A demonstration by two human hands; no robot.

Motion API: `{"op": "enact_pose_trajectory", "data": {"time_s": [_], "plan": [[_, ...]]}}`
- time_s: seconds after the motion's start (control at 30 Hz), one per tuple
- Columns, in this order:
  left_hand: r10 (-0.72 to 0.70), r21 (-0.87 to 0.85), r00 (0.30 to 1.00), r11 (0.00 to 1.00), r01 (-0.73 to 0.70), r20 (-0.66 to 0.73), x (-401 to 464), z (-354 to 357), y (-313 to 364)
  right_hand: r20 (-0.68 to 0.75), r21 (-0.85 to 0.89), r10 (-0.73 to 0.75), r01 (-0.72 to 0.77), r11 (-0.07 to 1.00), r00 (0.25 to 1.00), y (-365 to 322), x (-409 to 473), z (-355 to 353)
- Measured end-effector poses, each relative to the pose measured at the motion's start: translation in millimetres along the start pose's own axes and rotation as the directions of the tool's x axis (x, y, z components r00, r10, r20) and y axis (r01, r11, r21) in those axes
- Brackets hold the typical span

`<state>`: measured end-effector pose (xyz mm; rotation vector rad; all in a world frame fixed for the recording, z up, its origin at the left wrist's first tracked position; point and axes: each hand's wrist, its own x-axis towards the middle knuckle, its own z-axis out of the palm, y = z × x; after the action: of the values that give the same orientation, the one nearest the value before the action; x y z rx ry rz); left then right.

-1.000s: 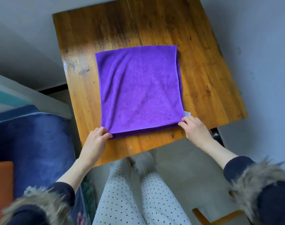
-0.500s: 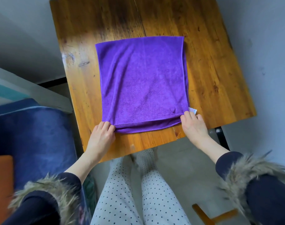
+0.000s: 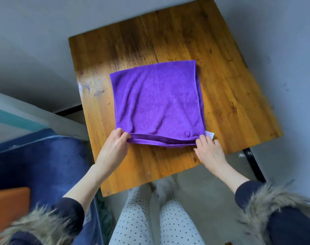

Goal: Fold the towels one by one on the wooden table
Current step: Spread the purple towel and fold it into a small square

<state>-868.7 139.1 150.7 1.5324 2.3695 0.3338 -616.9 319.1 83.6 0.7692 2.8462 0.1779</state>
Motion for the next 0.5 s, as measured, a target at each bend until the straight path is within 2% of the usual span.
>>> {"op": "enact_pose_trajectory", "data": {"time_s": [0.07,0.13,0.3,0.4,0.5], "plan": [[-0.027,0.042,1.0,0.999,0.027,-0.002,9,-2,0,-0.061,0.036,0.031,-0.029,0.999,0.998,2,4,-1],[-0.044,0.064,0.999,0.997,0.044,0.008,15,-4,-1,-0.112,0.148,0.047,-0.03,0.989,0.993,10,7,-3],[-0.017,0.073,0.999,0.997,0.014,0.048,15,-12,-10,-0.09,0.344,0.132,-0.094,0.934,0.987,38,10,-30],[-0.024,0.017,0.999,1.0,0.023,0.022,17,-31,-15,-0.119,0.431,0.187,-0.119,0.895,0.975,55,21,-61],[-0.042,-0.065,0.997,0.997,0.038,-0.063,33,-66,-23,-0.133,0.51,0.205,-0.111,0.853,0.97,68,42,-96]]}}
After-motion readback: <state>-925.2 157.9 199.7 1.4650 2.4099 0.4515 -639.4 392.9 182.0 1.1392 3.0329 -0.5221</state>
